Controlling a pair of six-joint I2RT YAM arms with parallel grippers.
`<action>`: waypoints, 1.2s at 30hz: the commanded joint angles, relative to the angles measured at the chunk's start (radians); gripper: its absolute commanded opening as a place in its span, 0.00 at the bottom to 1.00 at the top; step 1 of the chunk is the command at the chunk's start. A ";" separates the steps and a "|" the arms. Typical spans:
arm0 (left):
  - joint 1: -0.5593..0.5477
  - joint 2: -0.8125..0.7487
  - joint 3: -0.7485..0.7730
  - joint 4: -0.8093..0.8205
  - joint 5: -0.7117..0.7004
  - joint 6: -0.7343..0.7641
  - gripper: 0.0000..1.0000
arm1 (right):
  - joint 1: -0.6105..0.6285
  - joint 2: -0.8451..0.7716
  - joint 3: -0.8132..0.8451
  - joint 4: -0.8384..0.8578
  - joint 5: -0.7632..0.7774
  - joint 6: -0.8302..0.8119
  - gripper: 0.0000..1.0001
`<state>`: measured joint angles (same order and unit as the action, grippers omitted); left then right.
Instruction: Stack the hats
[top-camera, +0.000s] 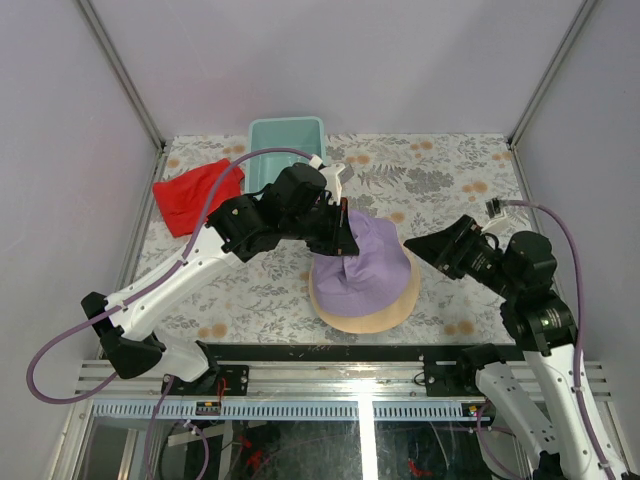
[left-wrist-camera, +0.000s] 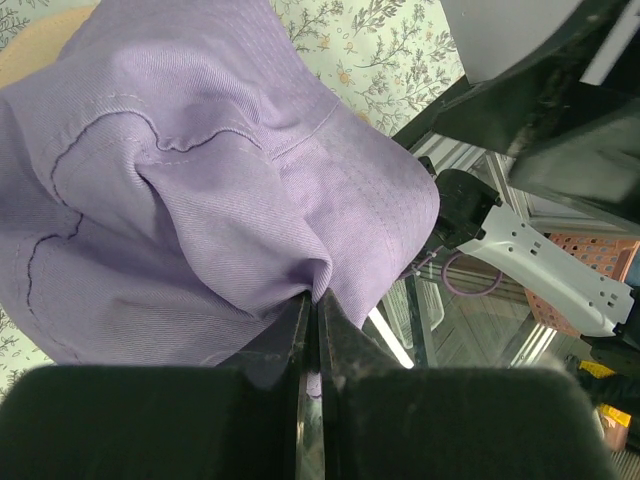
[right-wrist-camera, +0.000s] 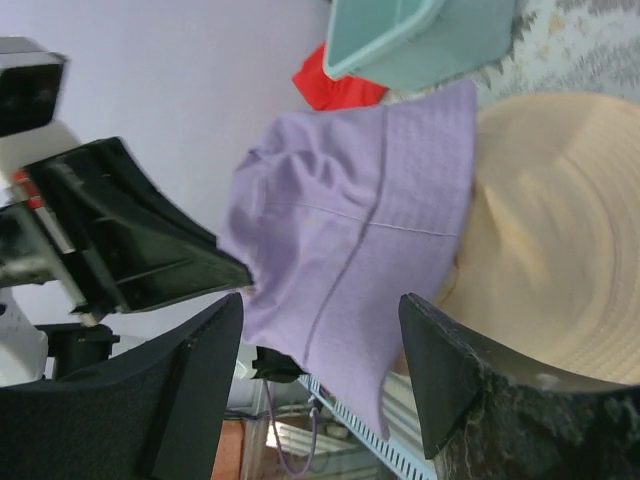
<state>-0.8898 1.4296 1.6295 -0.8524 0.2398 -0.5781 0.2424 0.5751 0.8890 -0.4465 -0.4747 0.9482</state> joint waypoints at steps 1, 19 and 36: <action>-0.008 -0.022 0.017 0.054 0.008 0.021 0.00 | 0.006 0.025 -0.044 0.099 -0.091 0.086 0.70; -0.008 -0.006 0.030 0.077 0.018 0.030 0.00 | 0.006 0.035 -0.040 -0.027 -0.104 0.036 0.70; -0.008 0.007 0.017 0.119 0.028 0.003 0.00 | 0.005 0.047 -0.095 -0.016 -0.182 0.058 0.69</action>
<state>-0.8898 1.4307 1.6299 -0.8135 0.2481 -0.5652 0.2424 0.6285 0.8104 -0.4847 -0.5980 0.9878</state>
